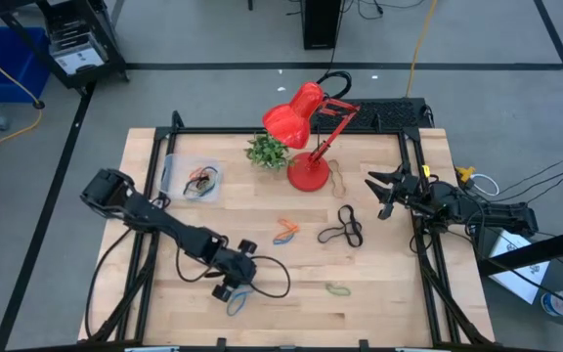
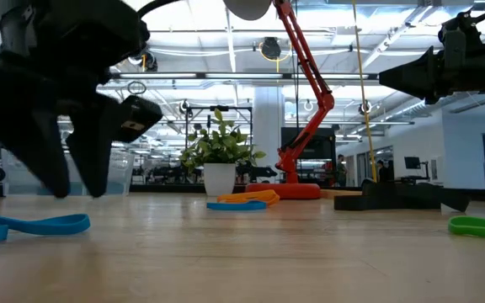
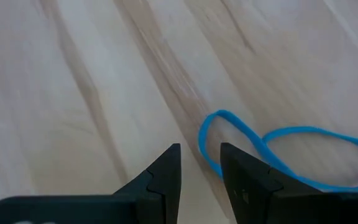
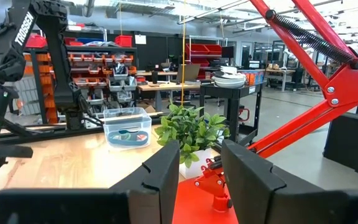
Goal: Pick and place rubber bands into bin
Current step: Put the blue rubber band into the transparent bin
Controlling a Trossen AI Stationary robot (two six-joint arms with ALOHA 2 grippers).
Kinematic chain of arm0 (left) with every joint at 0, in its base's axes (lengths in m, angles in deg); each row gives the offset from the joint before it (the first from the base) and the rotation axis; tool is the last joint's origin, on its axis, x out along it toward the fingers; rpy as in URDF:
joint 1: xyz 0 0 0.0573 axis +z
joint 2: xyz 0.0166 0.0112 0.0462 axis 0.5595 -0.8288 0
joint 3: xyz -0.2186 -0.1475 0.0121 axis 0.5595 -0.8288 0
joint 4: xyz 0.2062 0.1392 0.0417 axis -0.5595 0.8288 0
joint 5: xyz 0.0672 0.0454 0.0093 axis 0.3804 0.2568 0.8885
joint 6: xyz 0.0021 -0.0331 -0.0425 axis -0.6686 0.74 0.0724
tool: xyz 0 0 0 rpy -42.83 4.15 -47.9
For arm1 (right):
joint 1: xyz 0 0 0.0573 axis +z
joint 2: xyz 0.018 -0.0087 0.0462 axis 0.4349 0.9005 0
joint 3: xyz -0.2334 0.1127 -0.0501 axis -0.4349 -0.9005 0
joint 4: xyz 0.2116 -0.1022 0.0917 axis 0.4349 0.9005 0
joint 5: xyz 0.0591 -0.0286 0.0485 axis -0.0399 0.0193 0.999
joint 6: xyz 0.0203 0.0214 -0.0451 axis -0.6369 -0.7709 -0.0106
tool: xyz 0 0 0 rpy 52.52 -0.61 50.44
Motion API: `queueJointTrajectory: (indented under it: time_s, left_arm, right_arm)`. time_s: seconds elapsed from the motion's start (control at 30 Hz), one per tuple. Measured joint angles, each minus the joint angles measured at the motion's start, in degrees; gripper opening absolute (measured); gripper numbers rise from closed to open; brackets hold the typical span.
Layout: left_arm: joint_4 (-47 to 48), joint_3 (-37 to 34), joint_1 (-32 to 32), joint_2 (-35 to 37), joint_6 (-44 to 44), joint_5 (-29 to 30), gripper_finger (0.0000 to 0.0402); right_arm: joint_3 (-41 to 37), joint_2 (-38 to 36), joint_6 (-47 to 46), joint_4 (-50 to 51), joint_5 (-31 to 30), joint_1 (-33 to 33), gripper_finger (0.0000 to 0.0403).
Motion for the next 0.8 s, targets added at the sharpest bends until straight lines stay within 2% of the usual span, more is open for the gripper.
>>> queueJointTrajectory:
  time_s: [0.8]
  left_arm:
    - [-4.5,0.2,-1.1,-6.2,1.1,0.3,0.012]
  right_arm:
    - [0.0,0.4,0.0,0.0,0.0,0.0,0.0114]
